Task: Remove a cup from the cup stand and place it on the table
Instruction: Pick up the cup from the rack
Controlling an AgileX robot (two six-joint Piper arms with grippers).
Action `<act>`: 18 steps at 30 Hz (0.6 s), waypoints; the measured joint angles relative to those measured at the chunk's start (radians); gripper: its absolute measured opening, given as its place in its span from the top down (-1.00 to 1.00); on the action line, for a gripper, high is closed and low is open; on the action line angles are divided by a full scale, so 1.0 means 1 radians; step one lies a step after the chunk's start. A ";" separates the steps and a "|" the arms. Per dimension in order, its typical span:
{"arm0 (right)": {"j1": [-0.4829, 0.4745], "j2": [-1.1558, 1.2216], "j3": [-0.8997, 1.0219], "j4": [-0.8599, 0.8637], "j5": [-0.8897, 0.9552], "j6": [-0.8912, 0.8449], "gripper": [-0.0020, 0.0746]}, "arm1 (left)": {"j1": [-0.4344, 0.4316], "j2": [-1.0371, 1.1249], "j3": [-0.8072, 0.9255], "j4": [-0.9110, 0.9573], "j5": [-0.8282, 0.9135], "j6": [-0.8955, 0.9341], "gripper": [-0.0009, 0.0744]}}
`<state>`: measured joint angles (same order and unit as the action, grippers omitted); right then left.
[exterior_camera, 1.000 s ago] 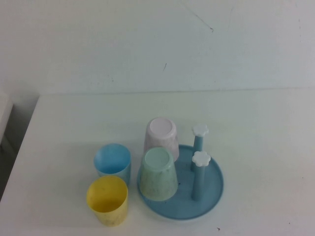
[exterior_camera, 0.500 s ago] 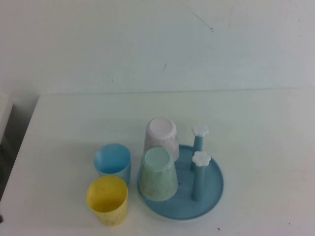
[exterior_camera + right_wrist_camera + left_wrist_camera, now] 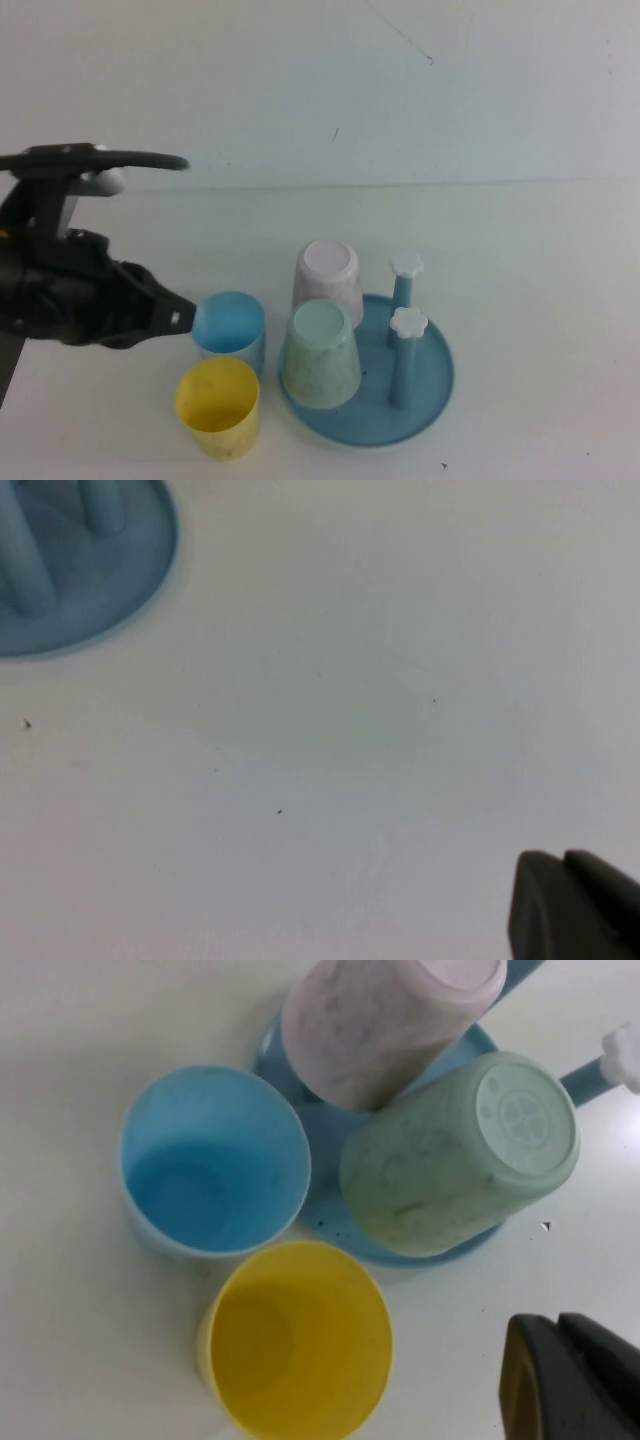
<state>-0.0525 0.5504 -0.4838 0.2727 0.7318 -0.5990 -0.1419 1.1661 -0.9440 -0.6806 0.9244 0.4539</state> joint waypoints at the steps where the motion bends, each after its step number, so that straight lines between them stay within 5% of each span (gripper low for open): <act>1: 0.000 0.003 0.000 0.002 -0.002 -0.006 0.95 | -0.017 0.032 -0.017 0.002 0.000 0.014 0.98; 9: 0.000 0.005 0.000 0.009 -0.002 -0.015 0.95 | -0.280 0.197 -0.198 0.130 0.026 0.068 0.97; 13: 0.000 0.005 0.000 0.009 -0.002 -0.015 0.95 | -0.402 0.254 -0.299 0.278 0.095 -0.003 0.77; 14: 0.000 0.005 0.000 0.018 0.027 -0.017 0.95 | -0.497 0.416 -0.422 0.470 0.031 -0.331 -0.82; 18: 0.000 0.005 0.000 0.028 0.027 -0.017 0.95 | -0.497 0.466 -0.422 0.517 0.014 -0.384 -0.84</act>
<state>-0.0525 0.5553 -0.4838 0.3008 0.7589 -0.6162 -0.6391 1.6322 -1.3662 -0.1634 0.9384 0.0698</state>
